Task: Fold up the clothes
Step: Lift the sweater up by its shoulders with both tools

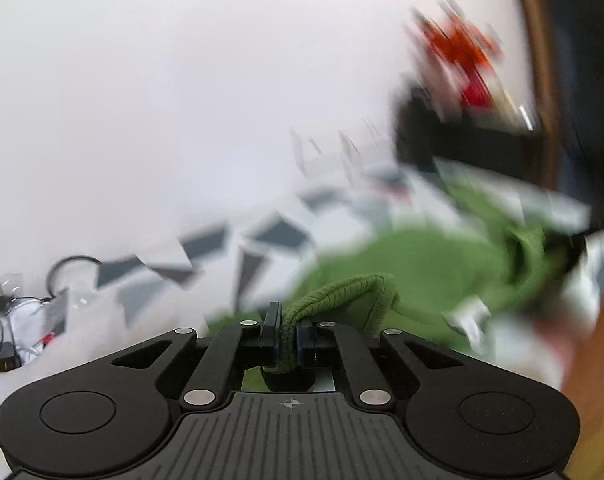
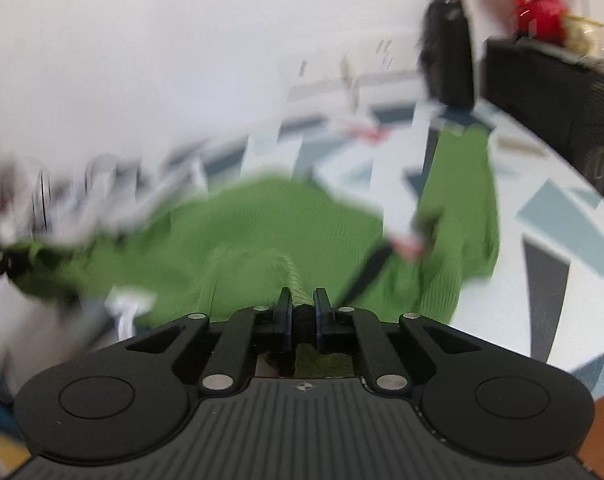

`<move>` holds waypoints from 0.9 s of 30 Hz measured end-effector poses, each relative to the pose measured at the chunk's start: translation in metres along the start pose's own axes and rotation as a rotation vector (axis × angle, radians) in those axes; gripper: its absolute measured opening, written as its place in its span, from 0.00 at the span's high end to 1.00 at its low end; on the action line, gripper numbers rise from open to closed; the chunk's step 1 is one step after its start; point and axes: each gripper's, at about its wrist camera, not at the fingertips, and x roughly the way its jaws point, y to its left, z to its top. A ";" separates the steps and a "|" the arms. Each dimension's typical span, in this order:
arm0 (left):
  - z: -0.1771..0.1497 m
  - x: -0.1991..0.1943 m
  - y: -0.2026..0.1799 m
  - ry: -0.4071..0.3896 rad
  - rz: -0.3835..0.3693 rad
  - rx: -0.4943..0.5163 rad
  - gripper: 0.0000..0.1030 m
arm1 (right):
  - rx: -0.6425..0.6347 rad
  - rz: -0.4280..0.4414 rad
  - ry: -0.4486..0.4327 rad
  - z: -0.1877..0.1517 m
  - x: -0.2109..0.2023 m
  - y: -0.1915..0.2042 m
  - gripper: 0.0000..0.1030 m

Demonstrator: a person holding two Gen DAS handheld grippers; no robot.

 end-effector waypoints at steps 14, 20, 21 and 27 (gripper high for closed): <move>0.178 -0.018 0.032 -0.395 0.078 -0.178 0.98 | -0.087 -0.011 -0.482 0.219 -0.064 0.051 0.93; 0.259 -0.062 0.046 -0.558 0.133 -0.137 0.98 | -0.202 0.008 -0.616 0.305 -0.117 0.080 0.93; 0.271 -0.075 0.045 -0.598 0.155 -0.108 0.98 | -0.215 0.022 -0.653 0.316 -0.131 0.085 0.93; 0.304 -0.133 0.034 -0.734 0.261 0.019 0.97 | -0.345 0.032 -0.727 0.348 -0.180 0.116 0.93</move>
